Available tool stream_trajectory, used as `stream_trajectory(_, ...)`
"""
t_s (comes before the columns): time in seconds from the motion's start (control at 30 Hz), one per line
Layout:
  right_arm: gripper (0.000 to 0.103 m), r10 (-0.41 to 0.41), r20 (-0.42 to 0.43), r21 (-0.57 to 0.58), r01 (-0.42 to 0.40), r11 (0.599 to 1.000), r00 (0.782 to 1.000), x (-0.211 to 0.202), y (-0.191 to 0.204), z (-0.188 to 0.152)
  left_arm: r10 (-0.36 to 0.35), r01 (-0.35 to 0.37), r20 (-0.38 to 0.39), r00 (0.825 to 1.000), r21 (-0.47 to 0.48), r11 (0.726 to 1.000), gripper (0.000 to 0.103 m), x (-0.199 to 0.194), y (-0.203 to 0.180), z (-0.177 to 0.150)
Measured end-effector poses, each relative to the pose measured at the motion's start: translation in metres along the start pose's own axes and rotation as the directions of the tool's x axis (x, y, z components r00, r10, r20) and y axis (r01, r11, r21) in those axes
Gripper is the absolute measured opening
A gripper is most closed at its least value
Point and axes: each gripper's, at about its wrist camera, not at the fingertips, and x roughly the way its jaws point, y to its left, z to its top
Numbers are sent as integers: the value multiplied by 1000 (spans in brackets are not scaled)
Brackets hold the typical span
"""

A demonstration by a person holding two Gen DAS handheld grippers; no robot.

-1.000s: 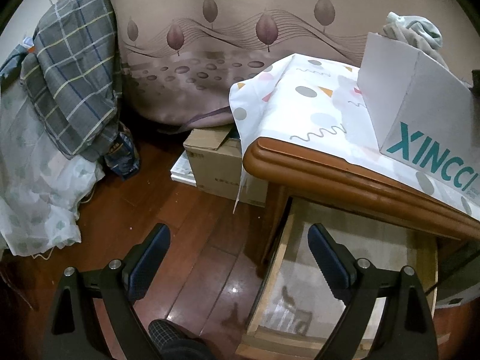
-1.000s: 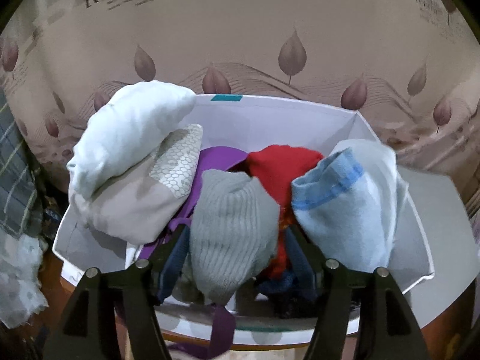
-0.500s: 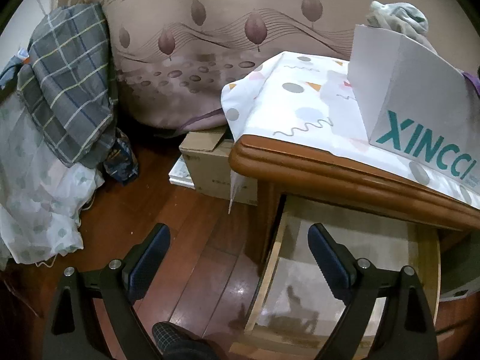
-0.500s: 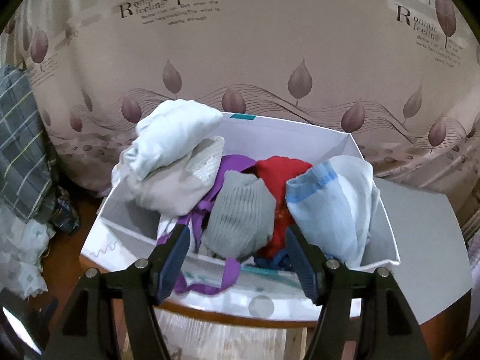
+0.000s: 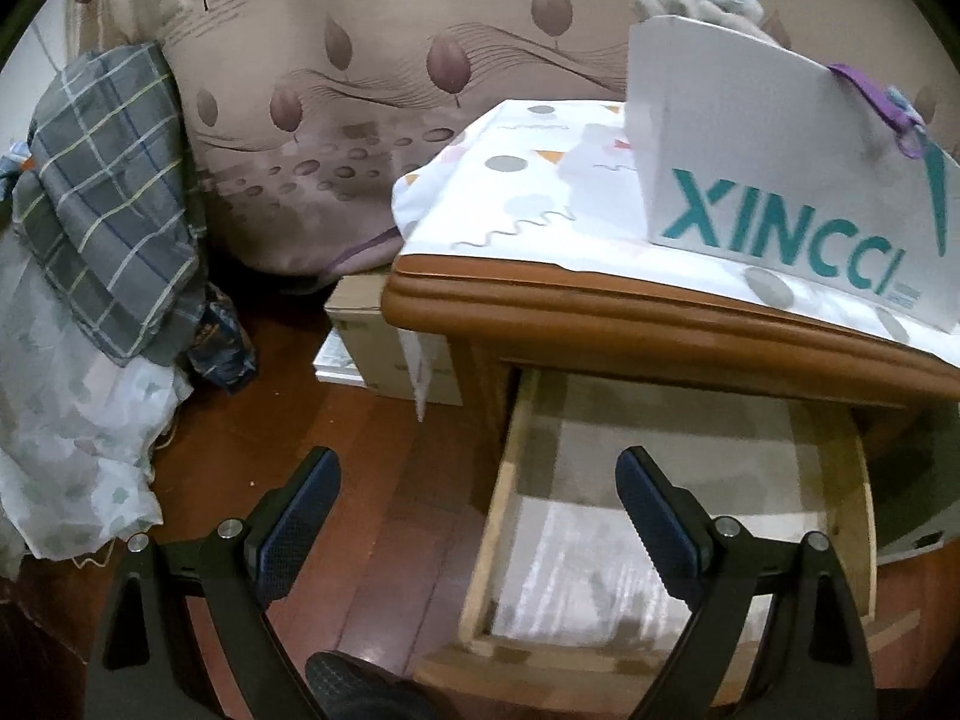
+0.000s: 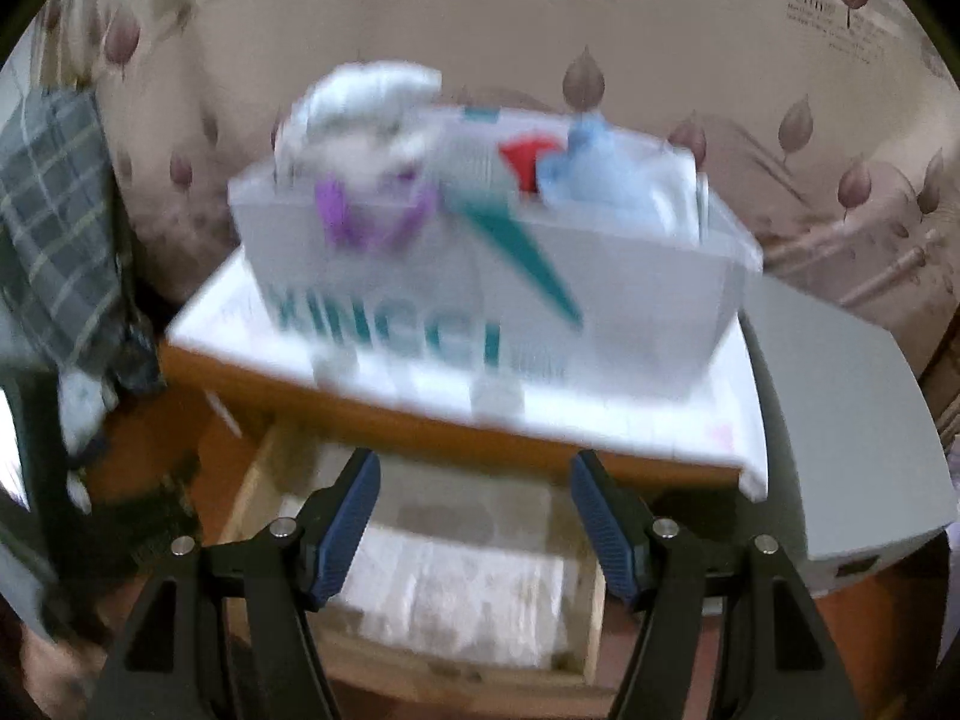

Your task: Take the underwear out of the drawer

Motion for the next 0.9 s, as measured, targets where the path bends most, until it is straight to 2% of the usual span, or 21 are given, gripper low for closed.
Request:
stream_trajectory(0.1, 68, 12, -31, 13, -11, 1000, 999, 6, -2, -27, -29, 29, -4, 1000, -4, 1000, 92, -4, -5, -5)
stream_trajectory(0.27, 68, -6, -42, -41, 4, 999, 999, 9, 7, -59, -7, 7, 5, 1000, 25, 1000, 92, -11, -14, -18)
stream_trajectory(0.43, 67, 20, -39, -7, -20, 1000, 999, 5, 10, -71, -32, 32, -3, 999, 47, 998, 92, -22, -16, -34)
stream_trajectory(0.53, 68, 12, -30, 13, -11, 1000, 999, 2, 10, -78, -22, 22, -4, 1000, 59, 998, 92, -27, -16, -44)
stream_trajectory(0.67, 68, 13, -39, 31, -12, 999, 999, 1, 14, -86, -50, 51, -24, 998, 60, 997, 92, -29, -17, -54)
stream_trajectory(0.9, 68, -7, -44, 35, 8, 999, 999, -4, 16, -96, -54, 56, -37, 998, 59, 997, 92, -26, -23, -62)
